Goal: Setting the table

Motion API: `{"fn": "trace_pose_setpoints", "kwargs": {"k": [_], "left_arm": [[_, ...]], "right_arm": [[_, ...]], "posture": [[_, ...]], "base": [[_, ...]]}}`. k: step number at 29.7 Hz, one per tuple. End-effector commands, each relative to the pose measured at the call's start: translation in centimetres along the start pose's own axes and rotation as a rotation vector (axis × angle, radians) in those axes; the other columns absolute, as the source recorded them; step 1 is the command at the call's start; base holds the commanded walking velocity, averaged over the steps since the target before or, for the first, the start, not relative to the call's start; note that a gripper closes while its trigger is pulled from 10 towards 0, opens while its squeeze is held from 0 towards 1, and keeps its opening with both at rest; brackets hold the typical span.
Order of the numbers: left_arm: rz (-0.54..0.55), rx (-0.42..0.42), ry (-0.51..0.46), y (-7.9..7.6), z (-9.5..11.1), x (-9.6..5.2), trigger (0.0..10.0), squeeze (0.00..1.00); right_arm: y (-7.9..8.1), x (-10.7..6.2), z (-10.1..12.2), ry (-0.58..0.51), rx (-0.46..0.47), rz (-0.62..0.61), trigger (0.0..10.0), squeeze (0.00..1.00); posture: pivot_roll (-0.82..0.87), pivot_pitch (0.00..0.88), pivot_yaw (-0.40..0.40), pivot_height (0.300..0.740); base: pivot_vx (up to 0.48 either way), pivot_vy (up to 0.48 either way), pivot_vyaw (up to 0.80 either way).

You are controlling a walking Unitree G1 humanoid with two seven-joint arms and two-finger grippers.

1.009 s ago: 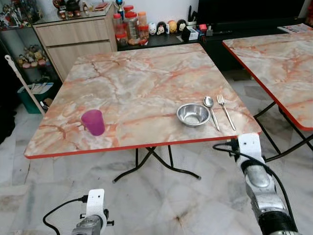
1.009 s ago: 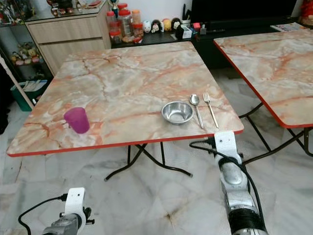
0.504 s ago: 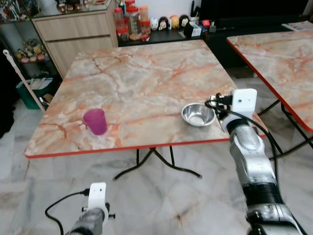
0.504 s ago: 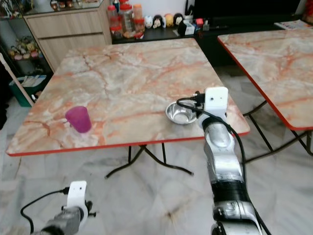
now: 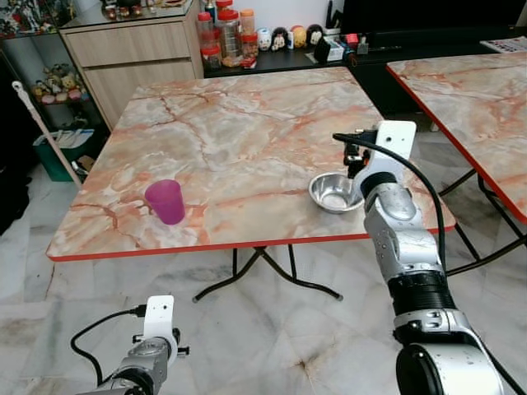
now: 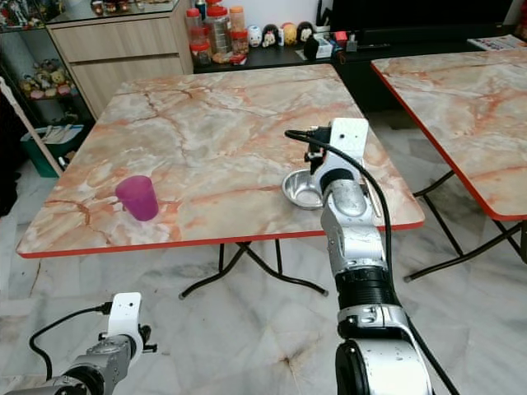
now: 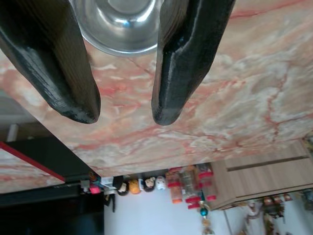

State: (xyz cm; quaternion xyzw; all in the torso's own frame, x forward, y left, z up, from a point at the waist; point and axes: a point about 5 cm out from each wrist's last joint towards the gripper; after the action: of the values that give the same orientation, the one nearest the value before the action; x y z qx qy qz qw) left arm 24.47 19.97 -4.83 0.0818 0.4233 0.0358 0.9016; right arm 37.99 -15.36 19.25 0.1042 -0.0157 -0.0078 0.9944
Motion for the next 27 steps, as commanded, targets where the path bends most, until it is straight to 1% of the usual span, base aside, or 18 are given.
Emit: {"fn": "trace_pose_setpoints", "kwargs": {"k": [1, 8, 11, 12, 13, 15, 17, 19, 21, 22, 24, 26, 27], "left_arm": [[0.003, 0.019, 0.001, 0.2, -0.2, 0.0, 10.0, 0.0], [-0.011, 0.029, -0.005, -0.8, 0.2, 0.0, 10.0, 0.0], [-0.018, 0.032, -0.01, -1.5, 0.5, 0.0, 10.0, 0.0], [-0.018, 0.033, -0.01, -1.5, 0.6, 0.0, 10.0, 0.0], [-0.014, 0.033, -0.009, -1.1, 0.4, 0.0, 10.0, 0.0], [-0.014, 0.034, -0.01, -1.1, 0.4, 0.0, 10.0, 0.0], [-0.017, 0.035, -0.013, -1.4, 0.5, 0.0, 10.0, 0.0], [-0.018, 0.036, -0.014, -1.5, 0.6, 0.0, 10.0, 0.0], [-0.016, 0.037, -0.013, -1.1, 0.4, 0.0, 10.0, 0.0], [-0.01, 0.037, -0.011, -0.3, 0.1, 0.0, 10.0, 0.0], [-0.003, 0.036, -0.009, 0.5, -0.1, 0.0, 10.0, 0.0], [0.001, 0.034, -0.008, 1.1, -0.2, -0.1, 10.0, 0.0], [0.002, 0.033, -0.007, 1.1, -0.3, -0.1, 10.0, 0.0]], "right_arm": [[-0.3, 0.0, -0.2, 0.017, 0.012, -0.023, 10.0, 0.0], [-1.1, 0.1, -0.1, 0.019, 0.025, -0.082, 10.0, 0.0], [-1.7, -0.1, -0.9, 0.054, 0.001, -0.121, 10.0, 0.0], [-1.8, -0.3, -1.2, 0.068, -0.005, -0.126, 10.0, 0.0], [-2.0, -0.7, -2.1, 0.091, -0.017, -0.127, 10.0, 0.0], [-2.2, -1.0, -2.3, 0.086, -0.025, -0.121, 10.0, 0.0], [-2.4, -1.3, -2.4, 0.066, -0.055, -0.099, 10.0, 0.0], [-2.4, -1.7, -2.3, 0.023, -0.087, -0.064, 10.0, 0.0], [-2.5, -2.0, -2.3, -0.013, -0.132, -0.025, 10.0, 0.0], [-2.9, -2.4, -2.6, -0.011, -0.169, -0.021, 10.0, 0.0], [-4.0, -2.7, -3.3, 0.016, -0.155, -0.059, 10.0, 0.0], [-5.0, -2.9, -3.6, 0.027, -0.155, -0.085, 10.0, 0.0], [-5.2, -3.0, -3.6, 0.03, -0.156, -0.092, 10.0, 0.0]], "posture": [[-0.08, 0.0, 0.072, 0.736], [-0.09, 0.0, 0.075, 0.736], [-0.09, 0.0, 0.073, 0.736], [-0.09, 0.0, 0.073, 0.736], [-0.09, 0.0, 0.073, 0.736], [-0.09, 0.0, 0.073, 0.736], [-0.09, 0.0, 0.073, 0.736], [-0.09, 0.0, 0.074, 0.736], [-0.09, 0.0, 0.074, 0.736], [-0.09, 0.0, 0.074, 0.736], [-0.09, 0.0, 0.076, 0.736], [-0.09, 0.0, 0.077, 0.736], [-0.09, 0.0, 0.077, 0.736]], "base": [[0.0, 0.0, 0.0], [0.0, 0.0, 0.0], [0.0, 0.0, 0.0], [0.0, 0.0, 0.0], [0.0, 0.0, 0.0], [0.0, 0.0, 0.0], [0.0, 0.0, 0.0], [0.0, 0.0, 0.0], [0.0, 0.0, 0.0], [0.0, 0.0, 0.0], [0.0, 0.0, 0.0], [0.0, 0.0, 0.0], [0.0, 0.0, 0.0]]}}
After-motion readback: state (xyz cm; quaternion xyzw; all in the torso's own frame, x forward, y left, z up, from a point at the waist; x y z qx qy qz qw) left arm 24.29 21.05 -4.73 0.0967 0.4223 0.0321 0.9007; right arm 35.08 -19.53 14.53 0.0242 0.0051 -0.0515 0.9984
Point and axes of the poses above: a point about 5 cm out from each wrist's last joint towards the gripper, its own x axis pointing out of the wrist towards the gripper, its own z axis along the axis of the wrist's last joint, y = z × x, and after that the axes turned 9 degrees about x, right-handed
